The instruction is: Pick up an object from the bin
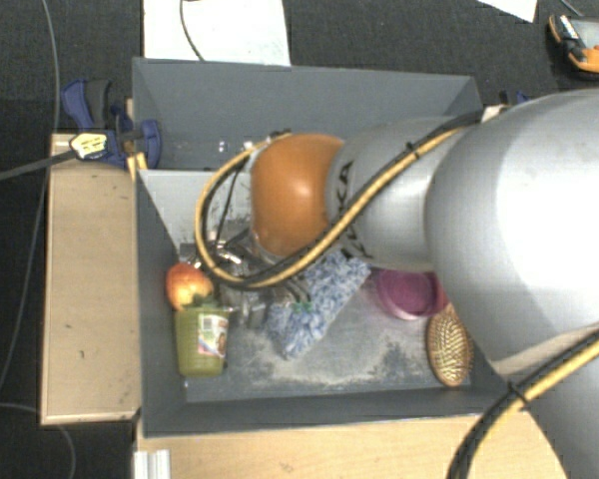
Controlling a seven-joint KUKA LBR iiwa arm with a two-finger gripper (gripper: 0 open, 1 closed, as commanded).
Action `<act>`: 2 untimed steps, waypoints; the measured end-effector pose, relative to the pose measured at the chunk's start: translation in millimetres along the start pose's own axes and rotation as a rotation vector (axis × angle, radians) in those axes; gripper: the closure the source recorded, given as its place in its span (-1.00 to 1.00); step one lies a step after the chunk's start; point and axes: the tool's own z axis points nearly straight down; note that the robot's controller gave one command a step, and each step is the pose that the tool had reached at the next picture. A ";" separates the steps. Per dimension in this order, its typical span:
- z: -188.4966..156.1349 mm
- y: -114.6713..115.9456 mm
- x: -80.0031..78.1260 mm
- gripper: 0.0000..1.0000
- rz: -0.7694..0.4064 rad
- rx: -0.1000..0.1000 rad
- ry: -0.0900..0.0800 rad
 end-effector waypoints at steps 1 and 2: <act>0.0 0.0 0.0 1.00 0.001 0.000 0.000; -95.2 -6.5 1.6 1.00 -0.009 0.000 0.002</act>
Offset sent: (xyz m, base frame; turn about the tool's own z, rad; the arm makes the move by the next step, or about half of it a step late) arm 0.0005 -0.0073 0.1024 -0.0120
